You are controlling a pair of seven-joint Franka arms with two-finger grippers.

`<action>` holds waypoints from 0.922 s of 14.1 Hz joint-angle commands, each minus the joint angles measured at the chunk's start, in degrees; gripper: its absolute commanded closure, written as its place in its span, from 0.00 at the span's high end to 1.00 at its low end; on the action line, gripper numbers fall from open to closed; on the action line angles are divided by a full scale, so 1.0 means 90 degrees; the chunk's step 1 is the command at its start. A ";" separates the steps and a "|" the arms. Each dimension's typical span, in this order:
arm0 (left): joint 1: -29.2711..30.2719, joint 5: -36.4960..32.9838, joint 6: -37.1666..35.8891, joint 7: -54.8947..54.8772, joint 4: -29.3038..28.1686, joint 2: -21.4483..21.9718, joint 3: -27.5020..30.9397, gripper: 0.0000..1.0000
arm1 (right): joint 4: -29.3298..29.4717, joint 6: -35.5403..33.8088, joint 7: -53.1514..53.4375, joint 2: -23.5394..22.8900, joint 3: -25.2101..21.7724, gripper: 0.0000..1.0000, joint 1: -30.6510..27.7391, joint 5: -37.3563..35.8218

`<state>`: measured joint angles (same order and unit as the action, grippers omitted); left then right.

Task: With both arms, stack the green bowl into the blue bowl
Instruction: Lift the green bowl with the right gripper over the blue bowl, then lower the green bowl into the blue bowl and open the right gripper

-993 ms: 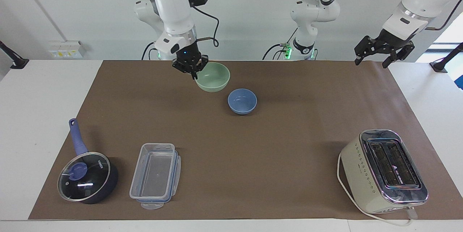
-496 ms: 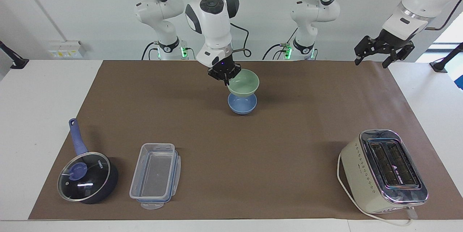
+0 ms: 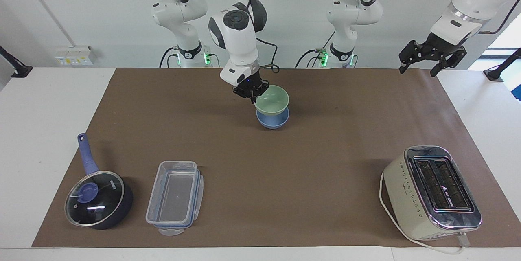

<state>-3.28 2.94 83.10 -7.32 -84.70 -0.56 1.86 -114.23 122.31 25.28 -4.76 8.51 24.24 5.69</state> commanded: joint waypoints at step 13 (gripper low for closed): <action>0.0062 -0.0082 0.0073 -0.0046 -0.0218 0.0180 -0.0051 1.00 | -0.0306 0.1000 -0.0192 -0.0535 0.0021 0.00 0.0031 0.0511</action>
<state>-3.28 2.94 83.10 -7.32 -84.71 -0.56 1.86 -116.60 129.66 25.04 -8.92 8.63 24.42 8.60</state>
